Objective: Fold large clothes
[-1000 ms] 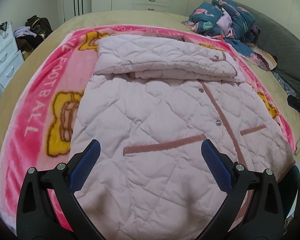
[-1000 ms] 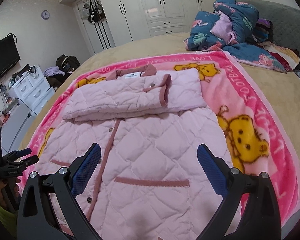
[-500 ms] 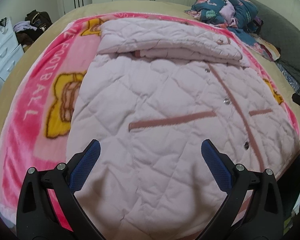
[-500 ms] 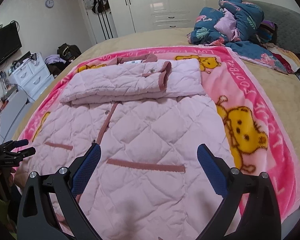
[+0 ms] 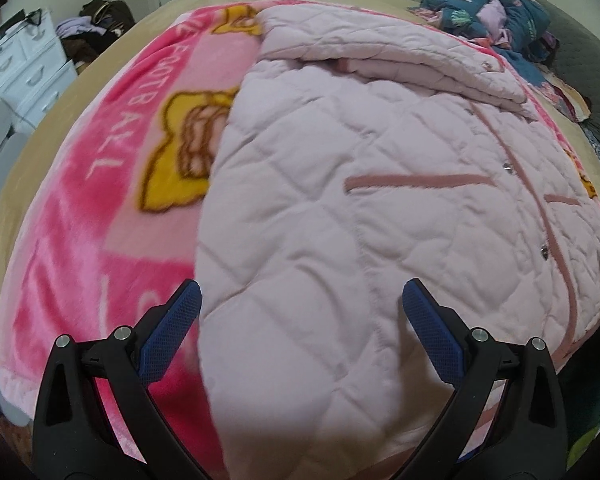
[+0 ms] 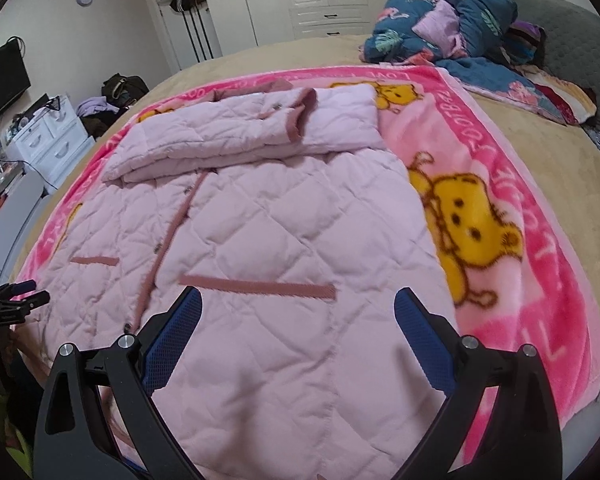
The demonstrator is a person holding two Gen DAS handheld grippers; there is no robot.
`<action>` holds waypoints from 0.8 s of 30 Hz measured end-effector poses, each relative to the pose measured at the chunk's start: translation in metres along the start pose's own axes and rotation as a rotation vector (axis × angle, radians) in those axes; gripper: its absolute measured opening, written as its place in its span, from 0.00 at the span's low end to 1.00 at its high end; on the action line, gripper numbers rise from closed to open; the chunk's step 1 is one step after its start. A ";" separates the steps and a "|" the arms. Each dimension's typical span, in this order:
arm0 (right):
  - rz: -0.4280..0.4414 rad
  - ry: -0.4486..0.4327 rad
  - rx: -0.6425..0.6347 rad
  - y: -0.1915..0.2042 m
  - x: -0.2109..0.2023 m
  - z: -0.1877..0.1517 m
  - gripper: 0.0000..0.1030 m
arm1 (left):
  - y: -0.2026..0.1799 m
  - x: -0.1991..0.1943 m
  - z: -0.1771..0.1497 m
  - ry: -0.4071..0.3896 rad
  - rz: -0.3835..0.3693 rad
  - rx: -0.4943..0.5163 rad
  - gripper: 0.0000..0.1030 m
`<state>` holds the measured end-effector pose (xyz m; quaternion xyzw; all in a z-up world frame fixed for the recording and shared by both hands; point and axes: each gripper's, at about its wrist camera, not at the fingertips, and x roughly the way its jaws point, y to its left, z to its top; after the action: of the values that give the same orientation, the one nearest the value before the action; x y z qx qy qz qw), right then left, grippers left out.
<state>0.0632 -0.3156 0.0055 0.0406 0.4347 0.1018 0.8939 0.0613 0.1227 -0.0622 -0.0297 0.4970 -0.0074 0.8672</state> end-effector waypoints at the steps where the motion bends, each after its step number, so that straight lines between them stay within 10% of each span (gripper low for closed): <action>1: -0.001 0.004 0.003 -0.002 0.000 -0.001 0.94 | 0.003 0.000 -0.002 0.008 -0.006 -0.002 0.92; 24: 0.045 0.262 0.134 -0.064 -0.002 -0.069 0.94 | 0.014 0.003 -0.037 0.062 -0.062 -0.060 0.92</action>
<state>0.0174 -0.3797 -0.0457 0.0962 0.5525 0.0970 0.8223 0.0304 0.1345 -0.0846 -0.0708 0.5224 -0.0201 0.8495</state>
